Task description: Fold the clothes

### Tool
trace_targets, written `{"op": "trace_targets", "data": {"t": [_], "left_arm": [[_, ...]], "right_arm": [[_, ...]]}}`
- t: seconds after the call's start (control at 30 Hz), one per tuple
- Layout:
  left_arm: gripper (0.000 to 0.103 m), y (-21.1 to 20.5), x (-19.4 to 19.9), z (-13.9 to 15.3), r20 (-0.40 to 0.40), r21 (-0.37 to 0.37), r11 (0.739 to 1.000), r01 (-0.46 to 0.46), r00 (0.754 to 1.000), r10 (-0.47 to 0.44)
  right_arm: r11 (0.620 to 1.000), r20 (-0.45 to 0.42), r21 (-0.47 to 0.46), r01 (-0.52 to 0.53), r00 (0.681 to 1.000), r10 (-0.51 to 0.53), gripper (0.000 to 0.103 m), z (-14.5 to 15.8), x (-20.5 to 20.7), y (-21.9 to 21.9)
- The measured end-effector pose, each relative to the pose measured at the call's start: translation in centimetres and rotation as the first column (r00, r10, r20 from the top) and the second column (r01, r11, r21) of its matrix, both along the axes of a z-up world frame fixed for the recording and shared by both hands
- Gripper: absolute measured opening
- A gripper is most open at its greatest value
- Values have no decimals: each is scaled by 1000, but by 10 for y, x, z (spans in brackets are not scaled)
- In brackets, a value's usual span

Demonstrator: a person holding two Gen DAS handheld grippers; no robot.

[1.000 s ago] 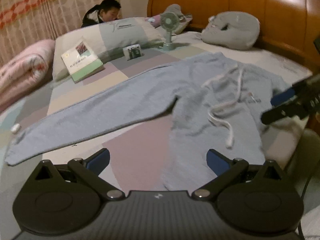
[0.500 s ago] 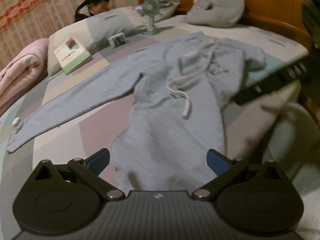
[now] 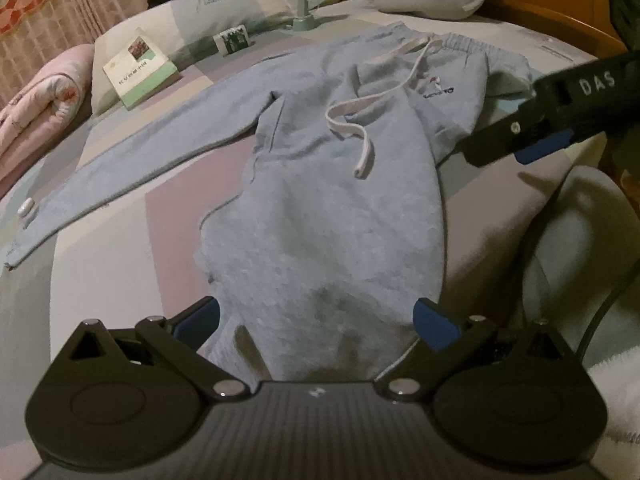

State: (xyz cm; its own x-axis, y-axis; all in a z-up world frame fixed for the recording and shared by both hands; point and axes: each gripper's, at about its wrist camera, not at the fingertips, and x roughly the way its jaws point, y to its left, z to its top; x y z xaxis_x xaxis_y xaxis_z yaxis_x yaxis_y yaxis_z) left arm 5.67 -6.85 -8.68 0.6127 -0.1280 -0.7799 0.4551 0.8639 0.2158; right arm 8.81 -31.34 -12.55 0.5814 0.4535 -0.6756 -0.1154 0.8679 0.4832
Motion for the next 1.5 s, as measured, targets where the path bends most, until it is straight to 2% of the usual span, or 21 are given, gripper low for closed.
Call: {"op": "trace_targets", "data": {"t": [0.13,0.3,0.37,0.63,0.87,1.03,1.2,1.33,1.5], "left_arm": [[102,4,1,-4,-18,-15,1000,1,1000,-1],[102,1,6,-14,-42,3,1000,29,999,-29],[102,2,8,-18,-31,10,1000,9,999,-8],[102,17,26,-16,-13,-38,997,-61,998,60],[102,32,48,-14,20,-26,992,-120,992,121],[103,34,63,-9,66,6,993,-116,991,115],[103,36,76,-6,71,-5,995,-101,992,101],[103,35,88,-9,81,7,998,-69,994,69],[102,39,98,0,84,-23,998,-51,995,53]], "right_arm": [[1000,3,-3,-14,1000,14,103,2,1,6],[1000,-7,-8,-23,1000,23,103,2,3,11],[1000,-17,-9,-20,1000,20,103,2,4,12],[999,-36,-5,31,999,-32,103,3,6,9],[1000,-34,11,13,999,-13,103,1,7,11],[1000,-32,28,-10,999,11,103,-1,9,12],[987,-30,126,-100,994,104,103,-5,9,16],[964,-64,196,-178,979,194,103,-16,13,31],[941,-90,192,-278,950,299,103,-22,19,60]]}}
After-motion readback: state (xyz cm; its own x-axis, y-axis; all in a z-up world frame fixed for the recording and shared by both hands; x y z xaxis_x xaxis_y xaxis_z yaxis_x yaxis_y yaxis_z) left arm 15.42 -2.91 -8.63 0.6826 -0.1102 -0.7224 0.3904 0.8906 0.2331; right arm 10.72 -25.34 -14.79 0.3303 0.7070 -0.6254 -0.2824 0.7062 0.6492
